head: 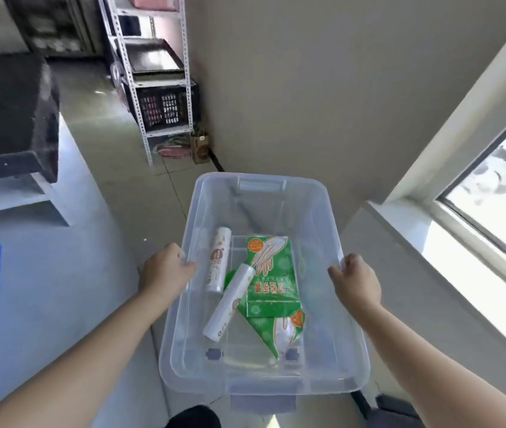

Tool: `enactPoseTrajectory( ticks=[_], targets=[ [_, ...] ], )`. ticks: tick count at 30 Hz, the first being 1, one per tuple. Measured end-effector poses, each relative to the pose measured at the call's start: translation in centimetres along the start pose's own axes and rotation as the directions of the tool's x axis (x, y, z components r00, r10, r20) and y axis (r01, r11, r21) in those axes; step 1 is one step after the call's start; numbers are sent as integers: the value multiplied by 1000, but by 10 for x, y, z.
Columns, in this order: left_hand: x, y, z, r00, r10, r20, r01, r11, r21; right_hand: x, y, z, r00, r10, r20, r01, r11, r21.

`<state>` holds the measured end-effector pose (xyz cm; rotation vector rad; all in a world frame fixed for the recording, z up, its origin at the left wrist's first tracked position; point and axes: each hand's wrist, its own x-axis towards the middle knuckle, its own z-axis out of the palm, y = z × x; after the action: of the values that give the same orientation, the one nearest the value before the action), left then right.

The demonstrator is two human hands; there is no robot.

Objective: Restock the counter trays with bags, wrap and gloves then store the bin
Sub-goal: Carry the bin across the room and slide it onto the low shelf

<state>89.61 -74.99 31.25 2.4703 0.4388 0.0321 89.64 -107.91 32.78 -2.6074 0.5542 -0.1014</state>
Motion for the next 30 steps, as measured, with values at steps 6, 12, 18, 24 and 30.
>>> enactPoseTrajectory(
  ticks=[6, 12, 18, 24, 30],
  targets=[
    [74, 1, -1, 989, -116, -93, 113, 993, -35, 101, -63, 39, 990, -117, 77, 113, 993, 46],
    [180, -5, -4, 973, -205, -109, 198, 978, -68, 195, -138, 84, 973, -197, 122, 192, 980, 58],
    [293, -7, -20, 963, -254, -90, 241, 961, -131, 282, -228, 119, 961, -242, 136, 240, 970, 29],
    [382, -10, -32, 947, -299, -121, 280, 948, -152, 353, -297, 150, 947, -267, 177, 259, 964, 63],
    [483, -23, -36, 912, -357, -201, 329, 931, -161, 443, -379, 208, 910, -346, 228, 325, 937, 124]
  ],
)
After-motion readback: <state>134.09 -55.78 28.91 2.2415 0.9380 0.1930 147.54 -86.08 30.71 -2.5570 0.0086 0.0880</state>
